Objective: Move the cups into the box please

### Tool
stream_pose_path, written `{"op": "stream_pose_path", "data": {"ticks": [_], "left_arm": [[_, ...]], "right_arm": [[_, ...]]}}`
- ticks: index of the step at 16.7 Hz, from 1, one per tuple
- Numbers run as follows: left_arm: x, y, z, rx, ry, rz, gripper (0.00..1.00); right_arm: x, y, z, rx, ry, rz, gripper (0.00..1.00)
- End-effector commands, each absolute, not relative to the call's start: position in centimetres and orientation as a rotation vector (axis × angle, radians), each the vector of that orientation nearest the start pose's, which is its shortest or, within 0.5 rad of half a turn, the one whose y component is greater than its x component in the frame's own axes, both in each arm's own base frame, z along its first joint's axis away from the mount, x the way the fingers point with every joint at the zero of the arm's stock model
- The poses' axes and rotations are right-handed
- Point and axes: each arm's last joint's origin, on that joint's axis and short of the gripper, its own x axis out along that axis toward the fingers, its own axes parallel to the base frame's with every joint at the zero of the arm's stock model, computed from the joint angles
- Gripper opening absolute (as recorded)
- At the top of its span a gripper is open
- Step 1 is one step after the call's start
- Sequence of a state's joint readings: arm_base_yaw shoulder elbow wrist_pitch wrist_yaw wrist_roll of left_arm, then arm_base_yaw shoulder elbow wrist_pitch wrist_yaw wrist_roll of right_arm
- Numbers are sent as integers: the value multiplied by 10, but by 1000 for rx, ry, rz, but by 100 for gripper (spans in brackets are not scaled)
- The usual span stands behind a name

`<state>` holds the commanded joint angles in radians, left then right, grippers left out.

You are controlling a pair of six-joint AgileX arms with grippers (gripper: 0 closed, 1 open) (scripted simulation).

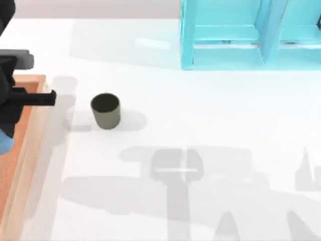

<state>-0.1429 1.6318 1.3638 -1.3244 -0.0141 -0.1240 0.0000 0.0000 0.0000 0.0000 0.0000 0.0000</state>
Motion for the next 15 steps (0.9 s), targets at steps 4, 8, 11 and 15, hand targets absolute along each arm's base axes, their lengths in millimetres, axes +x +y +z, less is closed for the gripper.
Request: {"op": "stream_pose_path", "data": {"ticks": [4, 8, 11, 15], "left_arm": [[270, 3, 270, 37, 1560, -9, 0], [234, 49, 278, 37, 1551, 2, 0], [220, 58, 277, 40, 1561, 9, 0], [221, 57, 277, 45, 1560, 7, 0]], "right_arm": [[106, -1, 160, 0, 0, 0, 100], [106, -1, 160, 0, 0, 0, 100], [106, -1, 160, 0, 0, 0, 100], [106, -1, 160, 0, 0, 0, 100]]}}
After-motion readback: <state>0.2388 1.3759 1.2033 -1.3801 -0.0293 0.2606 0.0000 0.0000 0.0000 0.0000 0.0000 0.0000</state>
